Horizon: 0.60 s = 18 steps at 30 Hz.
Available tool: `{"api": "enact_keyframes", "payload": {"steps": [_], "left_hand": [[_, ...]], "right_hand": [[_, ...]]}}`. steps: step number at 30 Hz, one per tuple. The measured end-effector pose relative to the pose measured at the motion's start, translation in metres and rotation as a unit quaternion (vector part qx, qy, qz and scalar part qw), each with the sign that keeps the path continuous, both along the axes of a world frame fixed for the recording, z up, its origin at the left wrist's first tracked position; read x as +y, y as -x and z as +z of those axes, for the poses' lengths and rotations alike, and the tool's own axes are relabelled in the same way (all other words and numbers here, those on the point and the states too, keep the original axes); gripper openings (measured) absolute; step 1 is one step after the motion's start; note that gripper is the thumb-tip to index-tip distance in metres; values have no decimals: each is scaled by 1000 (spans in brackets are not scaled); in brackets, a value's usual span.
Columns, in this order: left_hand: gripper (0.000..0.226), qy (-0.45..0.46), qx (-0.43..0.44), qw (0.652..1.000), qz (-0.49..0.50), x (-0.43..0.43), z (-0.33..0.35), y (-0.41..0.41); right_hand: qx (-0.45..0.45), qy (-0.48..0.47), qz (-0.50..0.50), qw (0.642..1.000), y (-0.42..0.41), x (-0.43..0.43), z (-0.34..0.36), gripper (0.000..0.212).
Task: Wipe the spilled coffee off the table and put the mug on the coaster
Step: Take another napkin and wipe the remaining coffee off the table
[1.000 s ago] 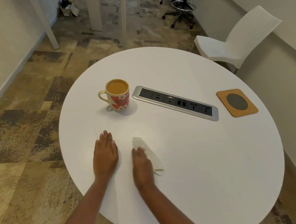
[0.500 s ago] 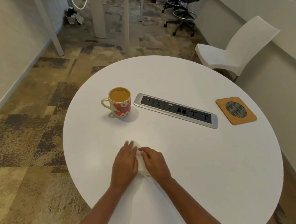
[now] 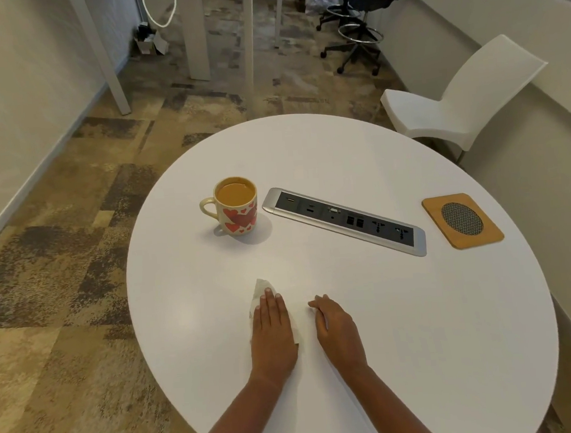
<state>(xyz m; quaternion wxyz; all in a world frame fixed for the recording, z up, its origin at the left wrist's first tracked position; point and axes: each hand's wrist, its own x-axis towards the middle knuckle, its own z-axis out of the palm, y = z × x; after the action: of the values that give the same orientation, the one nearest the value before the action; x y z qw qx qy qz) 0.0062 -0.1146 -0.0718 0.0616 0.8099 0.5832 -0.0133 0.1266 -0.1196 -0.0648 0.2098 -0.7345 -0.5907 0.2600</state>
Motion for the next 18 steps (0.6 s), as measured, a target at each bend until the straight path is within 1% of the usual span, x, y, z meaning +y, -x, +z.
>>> {"api": "enact_keyframes", "payload": {"steps": [2,3,4,6,9,12,14,16,18], "left_hand": [[44,-53,4,999,-10,6,-9,2],[43,-63,7,998,-10,9,-12,2],[46,-63,10,998,-6,13,-14,2],[62,-53,29,998,18,25,-14,3],[63,-62,37,996,48,50,-11,11],[59,-50,52,994,82,71,-9,15],[58,-44,32,992,116,82,-8,12],[58,1,2,993,115,94,-14,5],[57,39,-9,993,108,103,-17,-3]], "right_hand": [[-19,9,0,1000,-5,2,-2,35],[-27,15,2,1000,-7,4,-3,36],[-35,21,4,999,-10,5,-4,37],[-61,31,16,998,-16,9,-4,39],[-114,49,27,992,-28,15,-5,42],[-132,52,-3,990,-40,17,-6,42],[-154,58,-30,986,-51,15,-8,43],[-175,74,-67,980,-64,12,-10,45],[-176,89,-110,974,-77,10,-10,49]]}}
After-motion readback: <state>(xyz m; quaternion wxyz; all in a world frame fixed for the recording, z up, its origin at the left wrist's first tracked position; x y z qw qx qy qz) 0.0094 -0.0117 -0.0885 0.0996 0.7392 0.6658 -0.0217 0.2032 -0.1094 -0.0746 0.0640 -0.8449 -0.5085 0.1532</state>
